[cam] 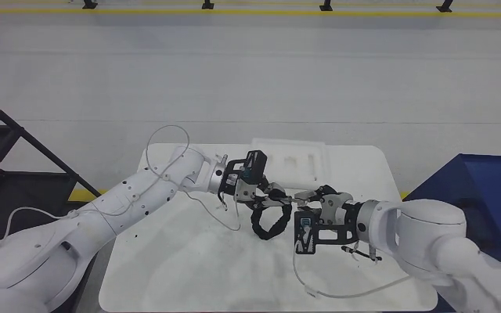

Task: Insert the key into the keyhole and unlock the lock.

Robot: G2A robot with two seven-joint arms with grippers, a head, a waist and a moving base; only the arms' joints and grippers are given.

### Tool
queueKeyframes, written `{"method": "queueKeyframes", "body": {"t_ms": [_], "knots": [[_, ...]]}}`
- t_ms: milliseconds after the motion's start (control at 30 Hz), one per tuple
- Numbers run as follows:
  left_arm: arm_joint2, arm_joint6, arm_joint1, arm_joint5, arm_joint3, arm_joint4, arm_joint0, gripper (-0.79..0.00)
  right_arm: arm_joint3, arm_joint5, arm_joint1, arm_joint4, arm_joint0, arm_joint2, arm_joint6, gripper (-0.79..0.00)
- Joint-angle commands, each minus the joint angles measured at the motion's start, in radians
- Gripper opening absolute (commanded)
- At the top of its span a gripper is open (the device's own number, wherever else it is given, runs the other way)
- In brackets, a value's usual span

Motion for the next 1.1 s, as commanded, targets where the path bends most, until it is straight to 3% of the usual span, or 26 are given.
{"method": "queueKeyframes", "body": {"t_ms": [0,933,967,1000,1033,1067], "knots": [[0.003,0.003,-0.002,0.000,0.003,0.001,-0.002,-0.785,0.006,0.019,0.000,0.028,-0.005,0.007,0.002,-0.785],[0.002,0.032,-0.014,0.000,-0.001,0.061,-0.006,-0.785,0.126,0.315,-0.011,0.474,-0.010,0.045,0.120,-0.785],[0.000,0.031,-0.014,0.000,0.001,0.063,-0.005,-0.785,0.128,0.315,-0.011,0.484,-0.009,0.046,0.121,-0.680],[-0.002,0.029,-0.014,0.000,0.002,0.066,-0.005,-0.785,0.132,0.317,-0.011,0.493,-0.010,0.046,0.123,-0.431],[-0.005,0.024,-0.014,0.000,0.003,0.070,-0.005,-0.785,0.136,0.319,-0.011,0.501,-0.011,0.047,0.128,0.000],[-0.007,0.016,-0.015,0.000,0.006,0.073,-0.004,-0.785,0.138,0.319,-0.011,0.509,-0.011,0.048,0.131,0.000]]}}
